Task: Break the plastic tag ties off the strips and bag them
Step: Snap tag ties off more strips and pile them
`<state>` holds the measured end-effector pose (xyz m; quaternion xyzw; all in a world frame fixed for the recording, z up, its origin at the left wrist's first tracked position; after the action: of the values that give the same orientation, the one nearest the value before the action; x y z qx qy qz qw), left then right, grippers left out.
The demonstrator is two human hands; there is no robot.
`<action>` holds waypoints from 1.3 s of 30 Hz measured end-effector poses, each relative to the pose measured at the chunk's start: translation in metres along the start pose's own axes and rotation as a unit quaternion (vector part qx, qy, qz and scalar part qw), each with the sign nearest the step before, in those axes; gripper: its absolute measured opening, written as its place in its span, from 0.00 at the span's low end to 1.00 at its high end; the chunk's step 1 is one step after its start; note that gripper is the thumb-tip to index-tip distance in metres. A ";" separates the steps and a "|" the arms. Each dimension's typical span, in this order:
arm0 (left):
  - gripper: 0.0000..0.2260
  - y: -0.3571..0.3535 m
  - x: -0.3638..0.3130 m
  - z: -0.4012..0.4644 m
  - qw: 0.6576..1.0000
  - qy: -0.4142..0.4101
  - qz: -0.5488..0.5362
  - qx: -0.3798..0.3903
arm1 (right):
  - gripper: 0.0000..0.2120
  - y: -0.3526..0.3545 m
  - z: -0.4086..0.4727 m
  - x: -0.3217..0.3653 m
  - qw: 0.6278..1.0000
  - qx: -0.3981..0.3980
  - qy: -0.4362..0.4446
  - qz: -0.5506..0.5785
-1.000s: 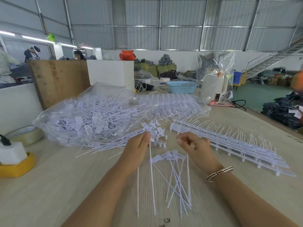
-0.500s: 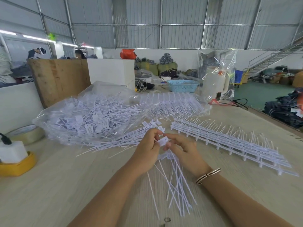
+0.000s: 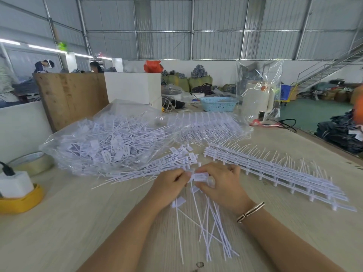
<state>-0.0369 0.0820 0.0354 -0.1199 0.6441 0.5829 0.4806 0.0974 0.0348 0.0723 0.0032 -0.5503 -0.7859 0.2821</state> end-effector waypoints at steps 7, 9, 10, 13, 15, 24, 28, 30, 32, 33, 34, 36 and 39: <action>0.15 -0.002 -0.004 0.000 0.999 -0.033 -0.033 0.019 | 0.05 0.006 -0.002 0.011 0.991 -0.038 0.046 -0.122; 0.15 -0.003 -0.005 -0.001 0.998 -0.040 -0.038 0.020 | 0.07 0.006 -0.003 0.013 0.987 -0.049 0.047 -0.142; 0.15 -0.003 -0.006 -0.002 0.998 -0.045 -0.039 0.017 | 0.08 0.005 -0.003 0.013 0.987 -0.049 0.046 -0.148; 0.14 -0.003 -0.012 -0.003 0.997 -0.070 -0.039 0.017 | 0.19 0.005 -0.001 0.009 0.991 -0.029 0.028 -0.127; 0.12 -0.003 -0.014 -0.003 0.996 -0.081 -0.041 0.016 | 0.19 0.004 -0.001 0.007 0.993 -0.020 0.016 -0.119; 0.14 0.008 -0.006 -0.005 0.993 -0.067 -0.096 -0.005 | 0.10 0.015 -0.007 -0.060 0.968 -0.058 -0.154 0.190; 0.13 0.007 -0.002 -0.003 0.995 -0.043 -0.095 0.003 | 0.05 0.000 -0.007 -0.048 0.984 -0.013 -0.130 0.118; 0.12 0.003 -0.003 -0.004 0.996 -0.034 -0.075 0.013 | 0.07 -0.009 -0.001 -0.036 0.993 0.015 -0.103 0.059; 0.14 0.000 -0.004 -0.004 0.997 -0.035 -0.073 0.017 | 0.10 -0.008 0.003 -0.027 0.996 0.010 -0.078 0.042; 0.15 -0.001 -0.005 -0.003 0.996 -0.039 -0.072 0.018 | 0.11 -0.006 0.004 -0.023 0.997 0.001 -0.058 0.059; 0.16 -0.002 -0.007 -0.003 0.996 -0.045 -0.069 0.020 | 0.13 -0.005 0.003 -0.019 0.996 0.002 -0.031 0.082; 0.18 -0.004 -0.013 -0.002 0.996 -0.067 -0.062 0.025 | 0.16 -0.006 0.001 -0.007 0.995 0.031 0.023 0.094; 0.16 -0.009 -0.018 -0.002 0.993 -0.084 -0.076 0.034 | 0.17 -0.010 0.001 0.004 0.997 0.048 0.046 0.046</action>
<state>-0.0220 0.0708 0.0427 -0.1025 0.6099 0.5306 0.5797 0.0894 0.0358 0.0651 0.0270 -0.5734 -0.7437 0.3427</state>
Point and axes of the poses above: each hand's wrist, its own z-axis towards the middle knuckle, its own y-axis out of the back of the hand, x = y × z, the point moved 8 cm from there along z, towards the middle knuckle, and after that the axes turned 15 degrees about x, right-handed, at the moved point
